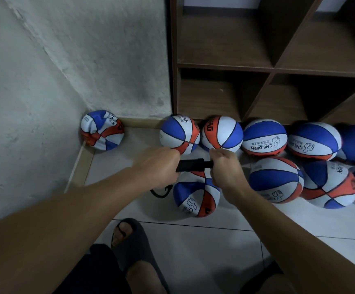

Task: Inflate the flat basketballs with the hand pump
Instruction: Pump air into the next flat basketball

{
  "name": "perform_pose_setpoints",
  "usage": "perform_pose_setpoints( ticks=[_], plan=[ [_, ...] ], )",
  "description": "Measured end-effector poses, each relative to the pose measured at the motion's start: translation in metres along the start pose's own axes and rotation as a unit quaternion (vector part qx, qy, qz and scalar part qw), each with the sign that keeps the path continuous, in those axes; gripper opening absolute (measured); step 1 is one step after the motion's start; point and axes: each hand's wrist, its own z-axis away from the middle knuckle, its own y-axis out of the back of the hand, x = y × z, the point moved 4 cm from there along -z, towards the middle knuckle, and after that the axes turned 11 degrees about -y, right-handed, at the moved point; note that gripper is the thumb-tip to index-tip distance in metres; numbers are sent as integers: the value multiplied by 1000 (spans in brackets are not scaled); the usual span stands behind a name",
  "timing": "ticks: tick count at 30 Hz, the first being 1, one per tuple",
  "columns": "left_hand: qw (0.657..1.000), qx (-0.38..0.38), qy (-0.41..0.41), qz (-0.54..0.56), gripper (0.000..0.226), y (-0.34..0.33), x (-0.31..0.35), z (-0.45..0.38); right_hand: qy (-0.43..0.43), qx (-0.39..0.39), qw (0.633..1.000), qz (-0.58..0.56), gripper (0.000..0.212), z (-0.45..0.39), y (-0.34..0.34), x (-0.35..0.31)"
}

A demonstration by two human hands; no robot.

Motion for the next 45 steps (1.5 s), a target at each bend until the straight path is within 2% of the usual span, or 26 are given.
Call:
perform_pose_setpoints(
  ticks=[4,11,15,18,24,34,39,42,45],
  plan=[
    [1000,-1,-12,-3,19,-3,7,0,12,-5,1000,16,36,3,-4,4],
    [998,-36,-38,-32,22,-4,-1,3,-24,-40,998,52,36,-11,-4,30],
    [998,-52,16,-23,28,8,-30,6,-51,10,998,19,34,-27,48,26],
    [998,-47,32,-13,32,8,-36,6,-31,33,997,55,36,-30,69,17],
    [999,-36,11,-4,34,9,-13,6,8,58,997,50,35,-8,22,12],
    [1000,-14,-3,-12,18,-3,3,9,69,47,995,56,36,15,-15,7],
    [1000,-8,-18,-1,23,-7,1,7,59,35,996,60,35,12,-12,6],
    [1000,-6,-26,13,28,-3,-2,5,51,26,994,98,35,8,-9,3],
    [999,-20,2,26,30,4,-20,8,15,64,994,86,34,-4,18,2]
  ],
)
